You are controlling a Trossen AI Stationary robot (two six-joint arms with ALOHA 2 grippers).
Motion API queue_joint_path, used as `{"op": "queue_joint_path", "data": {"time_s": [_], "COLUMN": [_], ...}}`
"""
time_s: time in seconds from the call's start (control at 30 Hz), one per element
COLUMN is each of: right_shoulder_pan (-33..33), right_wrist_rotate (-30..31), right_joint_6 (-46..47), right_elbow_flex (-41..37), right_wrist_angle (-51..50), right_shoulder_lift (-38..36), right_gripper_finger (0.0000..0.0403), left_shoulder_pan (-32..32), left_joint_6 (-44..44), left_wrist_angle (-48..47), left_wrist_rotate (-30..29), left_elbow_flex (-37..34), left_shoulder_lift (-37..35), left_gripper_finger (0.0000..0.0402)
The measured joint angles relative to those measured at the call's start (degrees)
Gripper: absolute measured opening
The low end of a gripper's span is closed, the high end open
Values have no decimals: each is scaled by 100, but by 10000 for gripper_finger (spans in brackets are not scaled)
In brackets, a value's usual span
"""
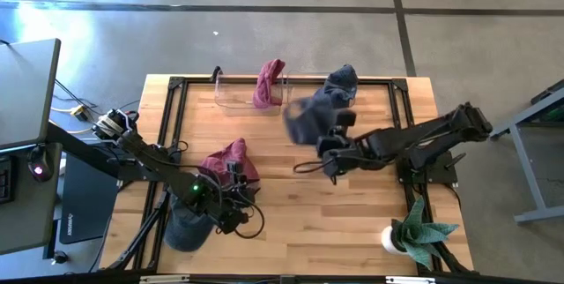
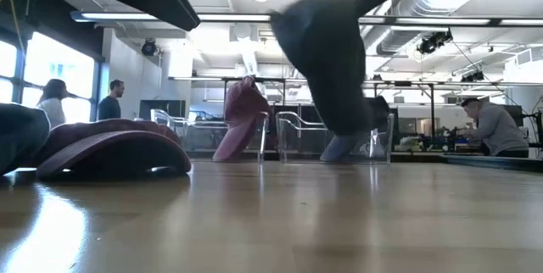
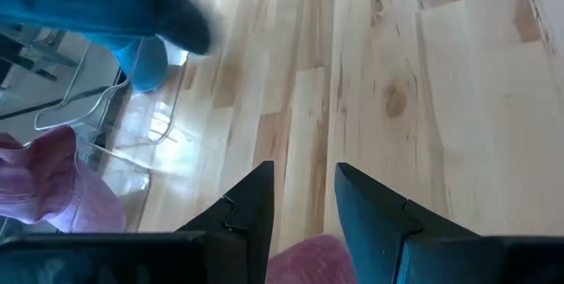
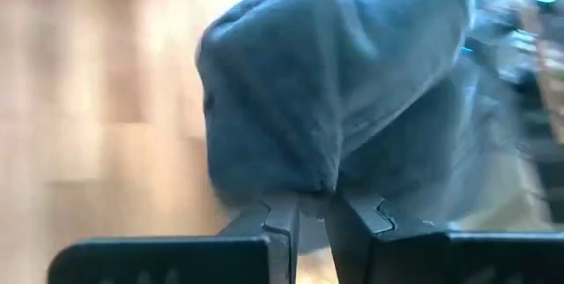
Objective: Pick & Place hat
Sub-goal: Put the right blue cap into the right transparent bin
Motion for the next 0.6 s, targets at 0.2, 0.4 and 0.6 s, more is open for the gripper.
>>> {"op": "queue_joint_path", "data": {"time_s": [0.2, 0.4, 0.6], "right_shoulder_pan": [181, 611, 793], "right_wrist_rotate": [-1729, -1836, -1860], "right_joint_6": [343, 1417, 1978], "right_elbow_flex": [-1079, -2617, -2985], "right_wrist_angle": [1255, 2473, 3155], "right_shoulder_lift": [145, 182, 182], "right_gripper_finger": [31, 38, 34], "left_shoulder_pan": [7, 7, 11], "left_joint_6": [-19, -44, 53], "left_wrist_angle": [4, 24, 62], "left_wrist_rotate": [178, 284, 189], "left_elbow_flex": [0, -4, -4], "left_shoulder_lift": [17, 111, 109], "left_gripper_finger": [117, 117, 117]}}
